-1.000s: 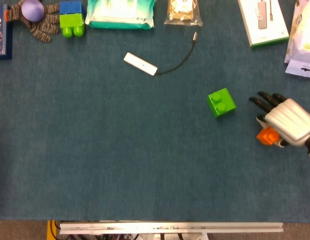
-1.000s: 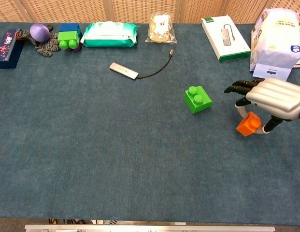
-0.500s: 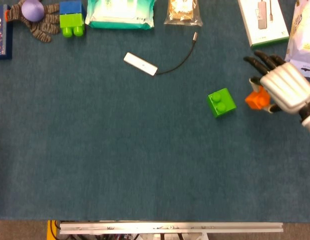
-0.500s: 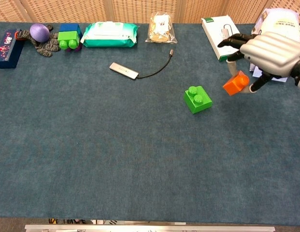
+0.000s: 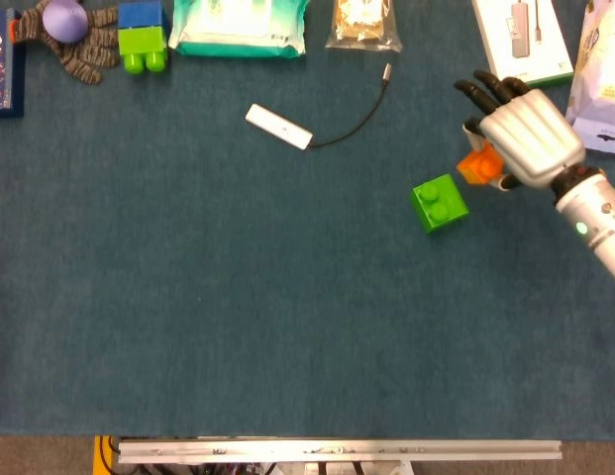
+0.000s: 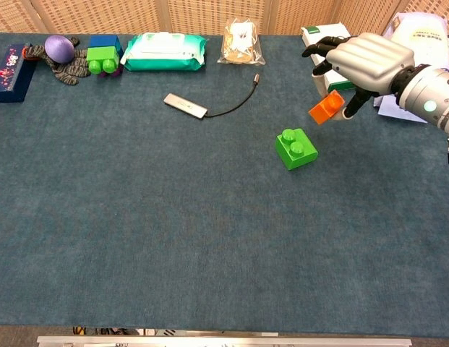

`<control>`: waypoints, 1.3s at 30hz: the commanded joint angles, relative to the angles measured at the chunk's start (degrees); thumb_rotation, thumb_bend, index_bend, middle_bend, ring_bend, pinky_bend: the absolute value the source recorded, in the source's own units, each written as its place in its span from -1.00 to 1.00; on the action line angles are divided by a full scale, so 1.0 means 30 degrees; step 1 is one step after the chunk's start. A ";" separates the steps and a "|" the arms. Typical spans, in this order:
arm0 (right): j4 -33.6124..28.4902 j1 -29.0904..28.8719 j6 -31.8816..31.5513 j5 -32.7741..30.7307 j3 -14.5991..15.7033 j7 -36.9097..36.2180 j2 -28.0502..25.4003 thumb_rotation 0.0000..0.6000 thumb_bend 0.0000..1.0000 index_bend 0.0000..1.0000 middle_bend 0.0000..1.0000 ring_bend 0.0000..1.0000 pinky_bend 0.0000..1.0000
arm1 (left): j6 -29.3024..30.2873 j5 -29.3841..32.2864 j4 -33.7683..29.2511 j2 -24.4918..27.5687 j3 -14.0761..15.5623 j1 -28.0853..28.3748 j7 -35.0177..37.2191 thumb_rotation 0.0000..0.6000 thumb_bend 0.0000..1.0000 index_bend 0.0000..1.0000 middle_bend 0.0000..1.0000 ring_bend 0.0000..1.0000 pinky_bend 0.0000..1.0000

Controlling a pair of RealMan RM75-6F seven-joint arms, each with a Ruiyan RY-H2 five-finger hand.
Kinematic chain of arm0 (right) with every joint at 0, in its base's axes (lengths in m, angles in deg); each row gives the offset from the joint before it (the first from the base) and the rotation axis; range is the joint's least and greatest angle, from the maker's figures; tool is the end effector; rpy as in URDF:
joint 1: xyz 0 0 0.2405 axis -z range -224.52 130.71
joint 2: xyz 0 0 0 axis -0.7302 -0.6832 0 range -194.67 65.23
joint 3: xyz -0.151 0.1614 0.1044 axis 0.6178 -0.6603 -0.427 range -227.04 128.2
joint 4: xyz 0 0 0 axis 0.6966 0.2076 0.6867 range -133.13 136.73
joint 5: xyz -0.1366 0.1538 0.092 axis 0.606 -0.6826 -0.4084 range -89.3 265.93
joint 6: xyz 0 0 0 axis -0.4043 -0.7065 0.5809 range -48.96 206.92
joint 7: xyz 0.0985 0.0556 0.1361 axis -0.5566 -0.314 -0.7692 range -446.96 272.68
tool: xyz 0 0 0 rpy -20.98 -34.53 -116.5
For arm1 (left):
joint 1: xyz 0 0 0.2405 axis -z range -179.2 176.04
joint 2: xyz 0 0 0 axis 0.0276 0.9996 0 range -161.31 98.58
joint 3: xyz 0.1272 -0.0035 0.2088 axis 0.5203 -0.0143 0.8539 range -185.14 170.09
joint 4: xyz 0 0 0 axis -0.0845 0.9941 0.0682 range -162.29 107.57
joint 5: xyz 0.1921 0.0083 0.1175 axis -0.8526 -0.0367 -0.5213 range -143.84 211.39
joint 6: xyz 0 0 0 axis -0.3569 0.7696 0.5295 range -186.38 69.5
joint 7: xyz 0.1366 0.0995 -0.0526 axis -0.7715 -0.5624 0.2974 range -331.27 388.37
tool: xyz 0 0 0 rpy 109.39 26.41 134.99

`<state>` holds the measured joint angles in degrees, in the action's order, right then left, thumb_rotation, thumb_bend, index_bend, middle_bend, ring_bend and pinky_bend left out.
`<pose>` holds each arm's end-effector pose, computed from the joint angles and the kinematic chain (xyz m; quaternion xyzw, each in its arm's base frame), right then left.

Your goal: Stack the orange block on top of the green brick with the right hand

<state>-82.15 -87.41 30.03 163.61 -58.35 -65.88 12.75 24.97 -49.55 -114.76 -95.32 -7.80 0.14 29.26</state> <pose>-0.1679 -0.3798 0.0041 0.8106 -0.2541 0.2943 0.4378 -0.3496 0.1864 0.1427 -0.5930 -0.4110 -0.3204 0.6138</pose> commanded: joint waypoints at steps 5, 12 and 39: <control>0.1496 -0.1156 0.1022 -0.1594 -0.0468 0.0870 0.1224 1.00 -0.60 0.42 -0.72 -0.86 -0.57 | 0.0013 0.0041 0.0174 0.0039 0.0006 -0.0077 0.0256 1.00 -0.78 0.03 -0.25 -0.57 -0.57; 0.2703 -0.2081 0.1730 -0.2795 -0.0617 0.1544 0.2167 1.00 -0.60 0.42 -0.72 -0.86 -0.57 | 0.0005 0.0099 0.0389 -0.0004 0.0030 -0.0174 0.0556 1.00 -0.78 0.03 -0.25 -0.57 -0.57; 0.4245 -0.3549 0.2350 -0.4337 0.0489 0.2845 0.4000 1.00 -0.60 0.42 -0.72 -0.86 -0.57 | 0.0174 0.0205 0.0797 0.0046 0.0019 -0.0541 0.1250 1.00 -0.78 0.03 -0.25 -0.57 -0.56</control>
<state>-69.25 -98.11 37.14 150.55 -57.04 -57.38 24.88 25.49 -48.94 -112.37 -95.19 -7.75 -1.48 33.01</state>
